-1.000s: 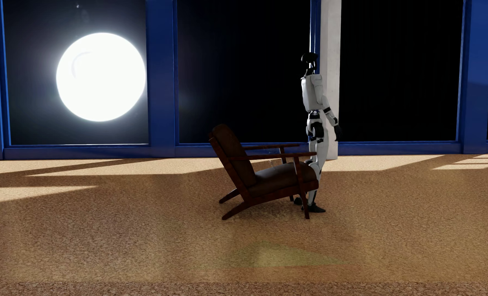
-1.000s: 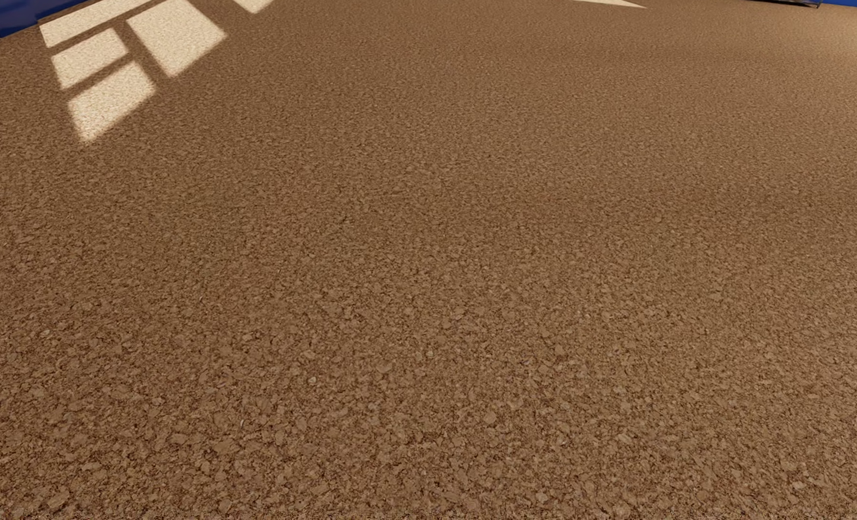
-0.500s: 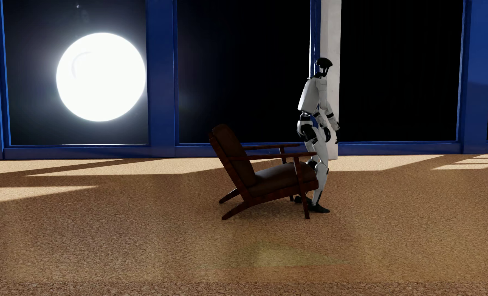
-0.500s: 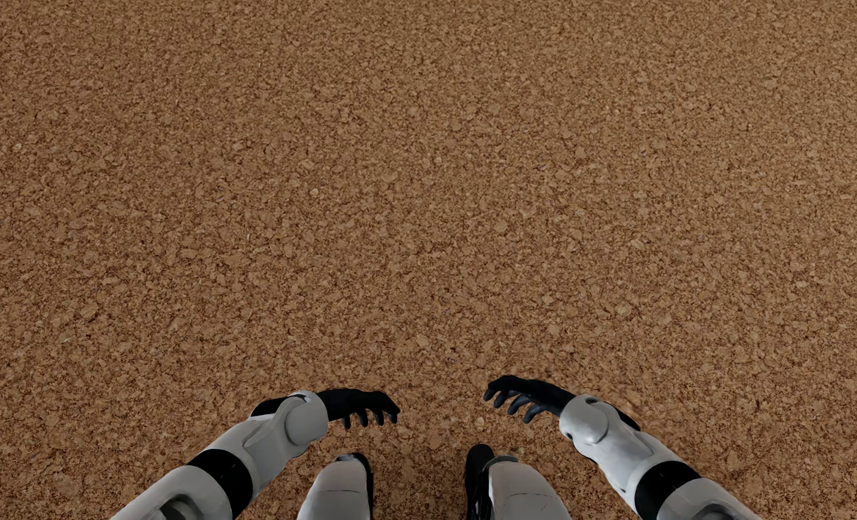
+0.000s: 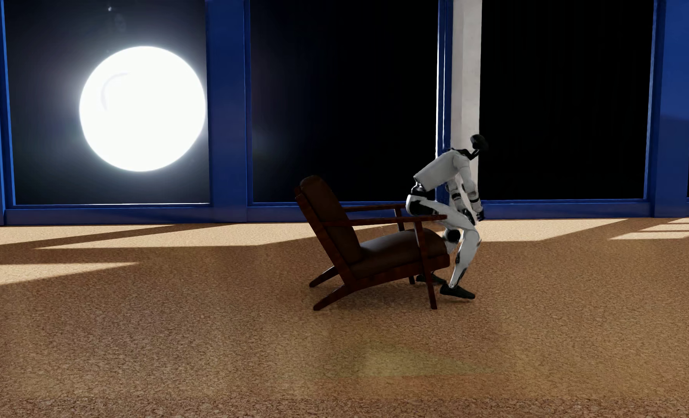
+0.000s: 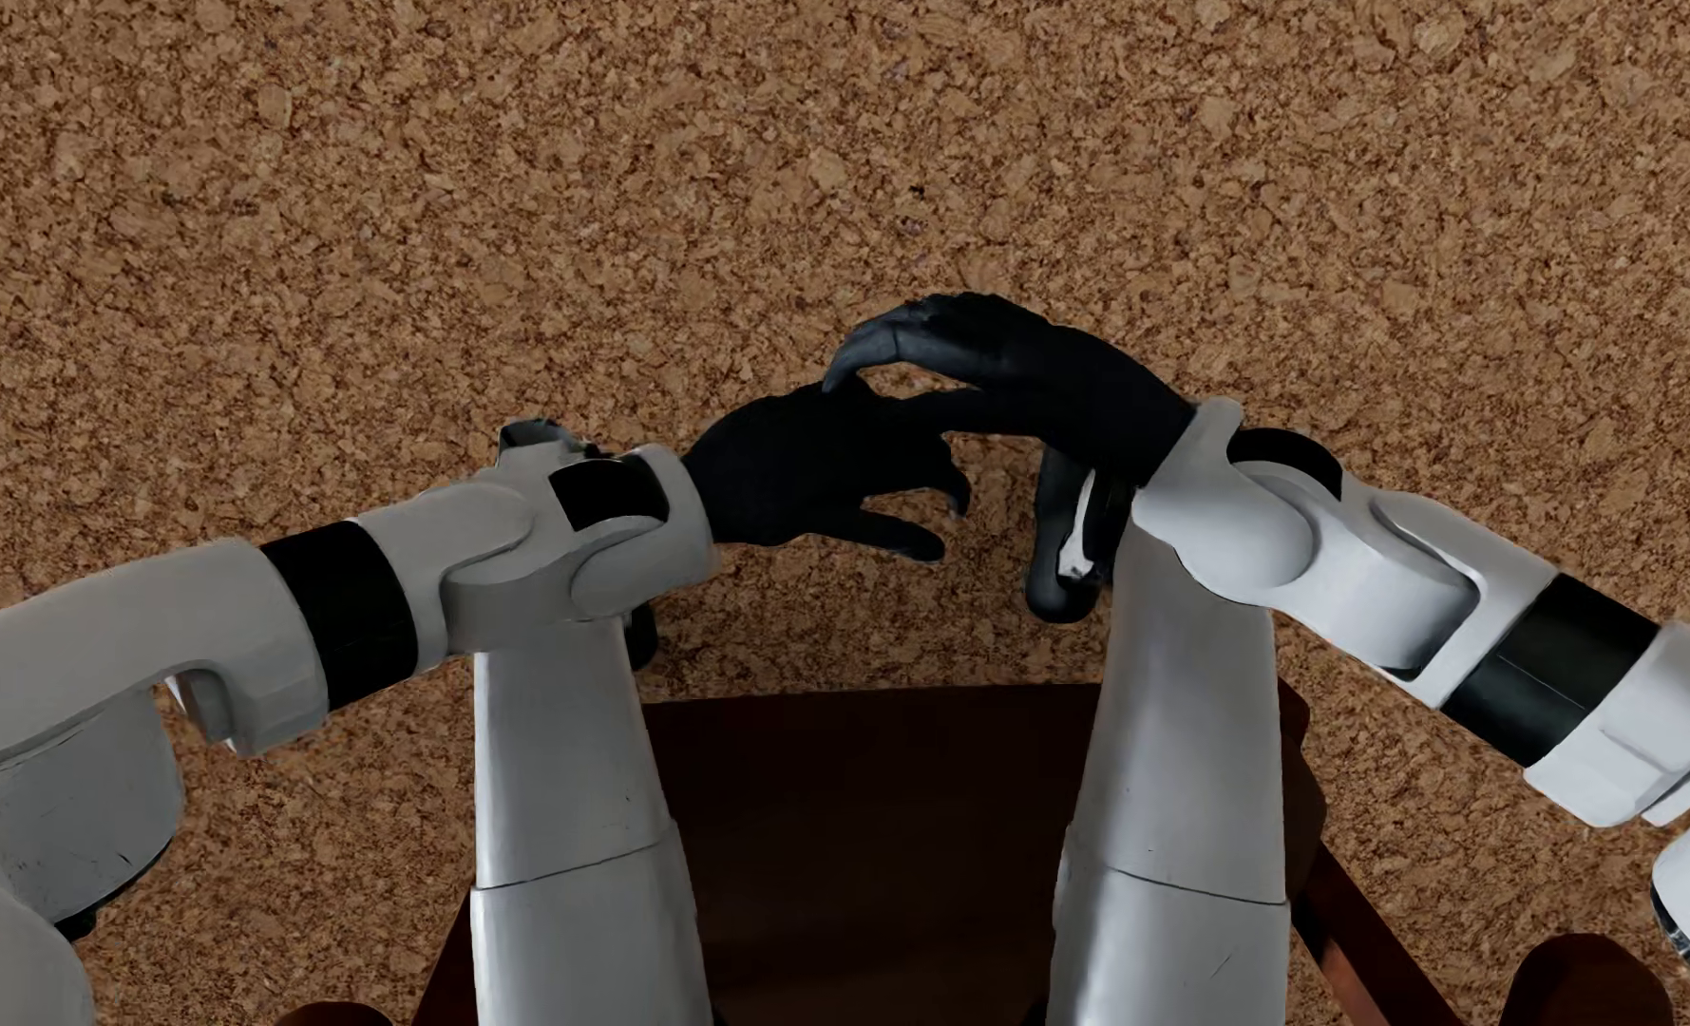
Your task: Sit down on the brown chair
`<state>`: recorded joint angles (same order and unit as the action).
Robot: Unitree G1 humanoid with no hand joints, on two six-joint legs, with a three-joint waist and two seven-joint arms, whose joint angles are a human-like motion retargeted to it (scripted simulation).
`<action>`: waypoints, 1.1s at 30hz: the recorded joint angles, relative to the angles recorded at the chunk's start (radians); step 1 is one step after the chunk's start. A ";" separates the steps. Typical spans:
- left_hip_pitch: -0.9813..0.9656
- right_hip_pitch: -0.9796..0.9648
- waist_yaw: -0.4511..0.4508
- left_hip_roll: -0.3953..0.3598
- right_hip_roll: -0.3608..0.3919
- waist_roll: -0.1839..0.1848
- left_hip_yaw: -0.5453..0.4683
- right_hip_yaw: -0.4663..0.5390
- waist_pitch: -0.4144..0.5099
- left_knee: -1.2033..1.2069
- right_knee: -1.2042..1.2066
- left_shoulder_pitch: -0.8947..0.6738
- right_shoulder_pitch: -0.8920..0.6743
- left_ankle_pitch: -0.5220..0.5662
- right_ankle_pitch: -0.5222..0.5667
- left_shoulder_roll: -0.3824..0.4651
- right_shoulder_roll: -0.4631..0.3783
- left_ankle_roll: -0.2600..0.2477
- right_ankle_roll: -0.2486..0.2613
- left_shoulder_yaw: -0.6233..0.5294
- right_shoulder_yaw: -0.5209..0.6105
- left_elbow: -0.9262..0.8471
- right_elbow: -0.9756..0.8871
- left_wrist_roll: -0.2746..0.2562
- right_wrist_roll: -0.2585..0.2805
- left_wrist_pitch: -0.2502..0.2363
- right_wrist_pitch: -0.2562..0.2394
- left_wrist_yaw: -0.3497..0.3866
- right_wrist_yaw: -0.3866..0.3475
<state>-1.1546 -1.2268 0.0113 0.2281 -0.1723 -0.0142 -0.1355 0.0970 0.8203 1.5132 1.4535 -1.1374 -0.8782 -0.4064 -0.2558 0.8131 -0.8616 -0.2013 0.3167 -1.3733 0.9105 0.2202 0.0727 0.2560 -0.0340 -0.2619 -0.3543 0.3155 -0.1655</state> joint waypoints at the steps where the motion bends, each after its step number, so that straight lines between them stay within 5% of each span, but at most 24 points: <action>1: -0.047 -0.051 0.000 0.002 -0.012 0.003 -0.013 0.011 0.015 0.069 0.070 -0.033 -0.008 -0.020 -0.014 0.043 -0.046 -0.005 0.010 -0.020 -0.004 -0.060 -0.057 -0.018 0.026 -0.006 -0.011 0.048 -0.038; 7: -0.235 -0.242 0.000 0.010 -0.026 0.007 -0.080 0.065 0.071 0.383 0.378 -0.117 -0.012 -0.095 -0.057 0.225 -0.191 -0.021 0.025 -0.045 -0.069 -0.289 -0.290 -0.074 0.096 -0.023 -0.053 0.193 -0.154; 12: -0.226 -0.217 -0.006 0.009 -0.019 0.010 -0.104 0.071 0.048 0.495 0.497 0.037 0.076 -0.073 -0.047 0.207 -0.139 -0.017 -0.009 0.123 -0.158 -0.251 -0.253 -0.048 0.061 0.009 -0.017 0.118 -0.075; 17: -0.080 -0.070 -0.005 0.015 -0.028 0.010 -0.090 0.063 -0.008 0.506 0.512 0.322 0.240 -0.024 0.000 0.030 0.002 -0.012 -0.038 0.421 -0.262 -0.038 -0.066 0.004 -0.026 0.027 0.027 -0.049 0.066; 20: -0.006 0.018 0.001 0.003 -0.032 0.026 -0.086 0.053 -0.044 0.494 0.494 0.501 0.394 0.010 0.030 -0.141 0.123 0.009 -0.046 0.622 -0.404 0.124 0.041 0.015 -0.070 0.053 0.055 -0.073 0.102; 23: 0.062 0.081 0.003 -0.014 -0.026 0.027 -0.076 0.049 -0.085 0.477 0.478 0.649 0.528 0.030 0.049 -0.312 0.265 0.026 -0.066 0.800 -0.524 0.265 0.179 -0.065 -0.052 0.098 0.073 0.049 0.007; 25: 0.103 0.107 0.001 -0.024 -0.022 0.020 -0.067 0.050 -0.116 0.472 0.482 0.725 0.596 0.029 0.050 -0.387 0.351 0.040 -0.084 0.879 -0.579 0.339 0.271 -0.181 0.010 0.140 0.123 0.057 -0.062; 26: 0.127 0.124 -0.001 -0.026 -0.017 0.014 -0.061 0.048 -0.130 0.471 0.485 0.755 0.620 0.025 0.043 -0.407 0.389 0.046 -0.098 0.907 -0.596 0.392 0.339 -0.229 0.062 0.154 0.133 0.037 -0.078; 28: 0.152 0.139 -0.002 -0.037 -0.011 0.008 -0.060 0.050 -0.167 0.474 0.495 0.808 0.657 0.028 0.036 -0.410 0.440 0.051 -0.112 0.942 -0.626 0.527 0.491 -0.236 0.095 0.182 0.149 -0.018 -0.086; 30: 0.174 0.149 -0.005 -0.047 -0.002 0.001 -0.058 0.051 -0.198 0.474 0.503 0.846 0.668 0.026 0.030 -0.388 0.454 0.060 -0.129 0.957 -0.632 0.695 0.681 -0.232 0.095 0.231 0.223 -0.226 0.059; 33: 0.191 0.152 -0.011 -0.063 0.012 0.000 -0.057 0.049 -0.230 0.473 0.508 0.947 0.688 0.026 0.030 -0.380 0.458 0.072 -0.148 0.978 -0.593 0.850 0.909 -0.080 -0.083 0.226 0.248 -0.422 0.296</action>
